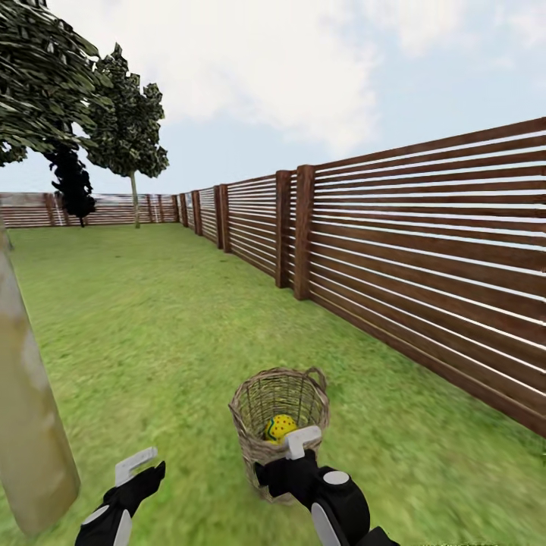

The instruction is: Take the three Easter eggs out of the wicker basket on the lawn in the garden, then place them on the lawn next to a single tree (choose any tree) so that all three eggs are next to the same tree and none are left in the basket.

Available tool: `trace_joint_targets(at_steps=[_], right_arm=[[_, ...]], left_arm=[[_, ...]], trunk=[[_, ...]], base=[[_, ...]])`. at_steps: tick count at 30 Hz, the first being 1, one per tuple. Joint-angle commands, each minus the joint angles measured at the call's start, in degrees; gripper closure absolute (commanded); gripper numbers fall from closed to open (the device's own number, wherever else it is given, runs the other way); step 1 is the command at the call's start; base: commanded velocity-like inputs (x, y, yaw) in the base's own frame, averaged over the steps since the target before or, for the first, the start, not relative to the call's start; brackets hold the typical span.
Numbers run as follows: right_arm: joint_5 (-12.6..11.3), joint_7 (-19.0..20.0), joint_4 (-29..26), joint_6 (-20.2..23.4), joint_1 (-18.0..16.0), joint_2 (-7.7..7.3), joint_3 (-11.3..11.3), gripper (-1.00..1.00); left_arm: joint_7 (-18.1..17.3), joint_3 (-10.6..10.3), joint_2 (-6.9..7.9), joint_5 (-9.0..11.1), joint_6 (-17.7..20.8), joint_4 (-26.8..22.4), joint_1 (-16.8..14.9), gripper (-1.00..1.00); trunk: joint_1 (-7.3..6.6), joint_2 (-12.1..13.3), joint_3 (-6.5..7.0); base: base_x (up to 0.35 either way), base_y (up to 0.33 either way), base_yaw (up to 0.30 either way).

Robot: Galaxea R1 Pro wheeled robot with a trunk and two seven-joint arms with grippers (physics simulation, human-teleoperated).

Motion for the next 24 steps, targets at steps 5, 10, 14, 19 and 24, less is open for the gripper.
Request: trace_joint_targets(at_steps=[5,10,14,19,24], right_arm=[[-0.6,-0.6,0.0,0.2,-0.1,0.00,0.1,-1.00],[-0.6,-0.6,0.0,0.2,-0.1,-0.03,0.1,-1.00],[-0.6,-0.6,0.0,0.2,-0.1,-0.01,0.1,-1.00],[-0.6,-0.6,0.0,0.2,-0.1,-0.02,0.1,-1.00],[-0.6,-0.6,0.0,0.2,-0.1,0.00,0.1,-1.00]], left_arm=[[-0.4,0.3,-0.18,-0.6,0.4,-0.1,0.0,-1.00],[-0.4,0.3,-0.18,-0.6,0.4,0.1,0.0,-1.00],[-0.4,0.3,-0.16,-0.6,0.4,0.2,0.0,-1.00],[-0.6,0.2,-0.15,-0.6,0.2,0.3,0.0,-1.00],[-0.4,-1.0,-0.15,-0.8,0.1,0.4,0.0,-1.00]], trunk=[[-1.12,2.0,1.16],[-2.21,4.0,2.39],[-2.87,5.2,3.19],[-2.87,5.2,3.52],[-2.87,5.2,3.84]], base=[[0.000,-0.001,-0.224],[0.000,0.000,-0.224],[0.000,0.000,-0.224],[0.000,-0.002,-0.224],[0.025,-0.118,-0.224]])
